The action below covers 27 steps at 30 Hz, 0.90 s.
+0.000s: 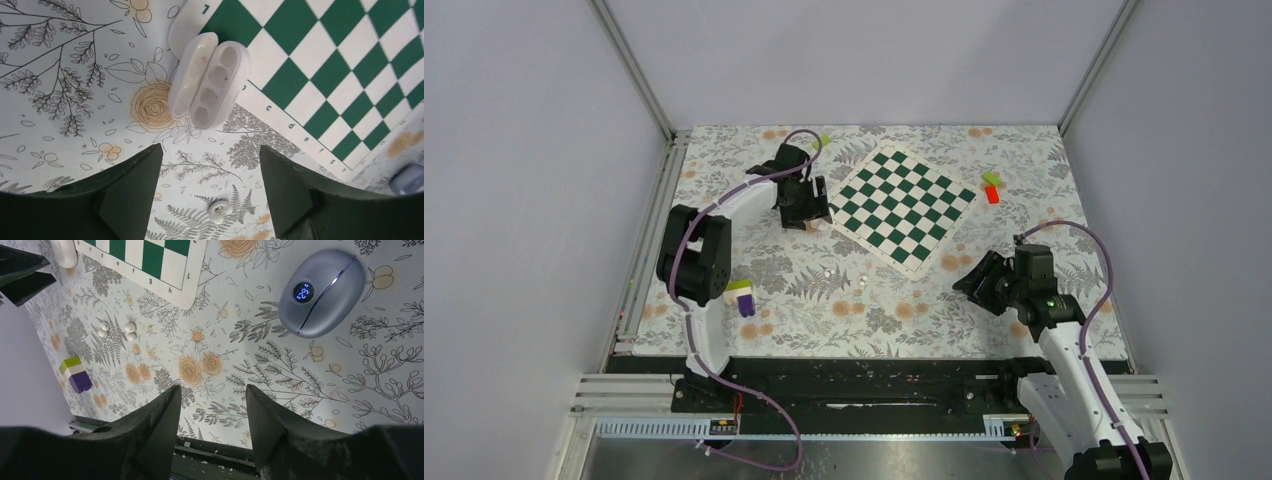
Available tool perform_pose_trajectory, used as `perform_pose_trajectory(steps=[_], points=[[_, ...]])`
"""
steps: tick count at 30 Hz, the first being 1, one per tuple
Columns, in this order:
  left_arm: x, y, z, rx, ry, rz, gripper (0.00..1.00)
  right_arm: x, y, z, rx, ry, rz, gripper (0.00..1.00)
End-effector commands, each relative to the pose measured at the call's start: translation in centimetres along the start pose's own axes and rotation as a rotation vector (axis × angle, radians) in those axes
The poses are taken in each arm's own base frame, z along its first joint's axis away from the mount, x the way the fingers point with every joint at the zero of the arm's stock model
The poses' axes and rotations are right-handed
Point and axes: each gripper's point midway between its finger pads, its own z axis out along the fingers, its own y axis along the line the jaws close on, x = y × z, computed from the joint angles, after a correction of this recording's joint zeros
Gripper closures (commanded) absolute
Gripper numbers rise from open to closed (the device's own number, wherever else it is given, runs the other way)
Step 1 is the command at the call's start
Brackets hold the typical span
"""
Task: Insert the wireless bluetooth earbuds into the charging case
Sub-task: Move the charging case to the corner of the board.
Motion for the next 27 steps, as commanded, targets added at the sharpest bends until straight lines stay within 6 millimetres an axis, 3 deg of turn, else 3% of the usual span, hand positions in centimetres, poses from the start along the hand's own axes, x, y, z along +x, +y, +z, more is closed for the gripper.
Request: perform_pose_trajectory(steps=[1,8,15,22,25,27], points=[[-2.6,-2.5,-3.8,0.083,-0.122,0.013,0.25,-0.6,1.5,-0.5,-0.034,-0.004,-0.028,0.42],[-4.4,-0.8,-4.6,-0.03,-0.201,-0.018,0.26,-0.5,2.4,-0.7,-0.062,0.0,-0.021,0.43],[-4.2,-0.8,-5.4,-0.021,-0.213,-0.046,0.28,-0.4,5.5,-0.3,-0.116,0.009,-0.059,0.45],[-4.4,-0.3,-4.6,-0.059,-0.192,-0.049,0.33,0.7,8.2,0.5,-0.135,0.044,-0.12,0.44],[-3.8,-2.3,-4.9,0.017,-0.183,0.033,0.33,1.1,8.6,0.9,-0.138,0.054,-0.125,0.44],[-3.1,-4.1,-5.3,0.058,-0.202,0.136,0.28,1.4,8.5,1.2,-0.13,0.062,-0.124,0.44]])
